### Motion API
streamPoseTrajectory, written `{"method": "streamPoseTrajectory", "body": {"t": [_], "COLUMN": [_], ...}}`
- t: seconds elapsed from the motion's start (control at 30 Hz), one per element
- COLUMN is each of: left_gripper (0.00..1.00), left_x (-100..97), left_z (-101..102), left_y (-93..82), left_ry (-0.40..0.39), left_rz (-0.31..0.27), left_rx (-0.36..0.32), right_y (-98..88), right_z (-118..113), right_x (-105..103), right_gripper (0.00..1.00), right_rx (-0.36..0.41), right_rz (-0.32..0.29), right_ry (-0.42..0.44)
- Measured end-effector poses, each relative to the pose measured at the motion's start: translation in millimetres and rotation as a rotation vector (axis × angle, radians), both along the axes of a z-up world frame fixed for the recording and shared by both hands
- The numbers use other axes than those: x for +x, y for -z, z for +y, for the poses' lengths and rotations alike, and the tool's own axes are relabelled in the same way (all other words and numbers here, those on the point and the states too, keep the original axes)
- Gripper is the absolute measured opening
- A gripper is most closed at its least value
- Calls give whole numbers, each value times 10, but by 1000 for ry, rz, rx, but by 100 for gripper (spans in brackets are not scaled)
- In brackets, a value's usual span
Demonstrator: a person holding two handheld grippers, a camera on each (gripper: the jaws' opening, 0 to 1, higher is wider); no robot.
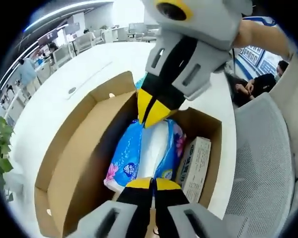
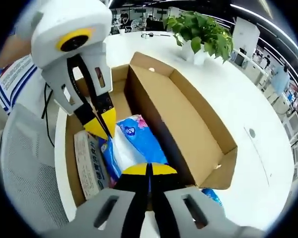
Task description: Operate the shoe box by opening the lid, removing the specified soft item, and placing it in the target area until the item is outside and the box remains undamaged.
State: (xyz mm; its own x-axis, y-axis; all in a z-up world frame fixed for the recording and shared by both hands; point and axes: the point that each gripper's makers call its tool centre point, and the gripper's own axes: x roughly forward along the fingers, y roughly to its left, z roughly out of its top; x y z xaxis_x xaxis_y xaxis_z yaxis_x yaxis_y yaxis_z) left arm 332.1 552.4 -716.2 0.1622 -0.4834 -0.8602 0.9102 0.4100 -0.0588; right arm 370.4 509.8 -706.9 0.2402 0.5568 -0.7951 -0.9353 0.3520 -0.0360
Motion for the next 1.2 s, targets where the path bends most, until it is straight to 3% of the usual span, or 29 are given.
{"method": "streamPoseTrajectory", "body": {"t": [0.67, 0.97, 1.2], "left_gripper": [0, 0, 0], "left_x": [-51, -65, -61], "left_z": [-10, -200, -461], "left_y": [-614, -912, -1103], "left_ry": [-3, -12, 23], "left_rz": [-52, -46, -53], "left_rx": [6, -11, -24], "right_y": [-595, -872, -1050], "right_z": [1, -179, -419], "right_x": [-60, -32, -3], "right_gripper": [0, 0, 0], "right_rx": [75, 92, 109], "right_rz": [-49, -73, -86], "right_ry": [-29, -23, -1]}}
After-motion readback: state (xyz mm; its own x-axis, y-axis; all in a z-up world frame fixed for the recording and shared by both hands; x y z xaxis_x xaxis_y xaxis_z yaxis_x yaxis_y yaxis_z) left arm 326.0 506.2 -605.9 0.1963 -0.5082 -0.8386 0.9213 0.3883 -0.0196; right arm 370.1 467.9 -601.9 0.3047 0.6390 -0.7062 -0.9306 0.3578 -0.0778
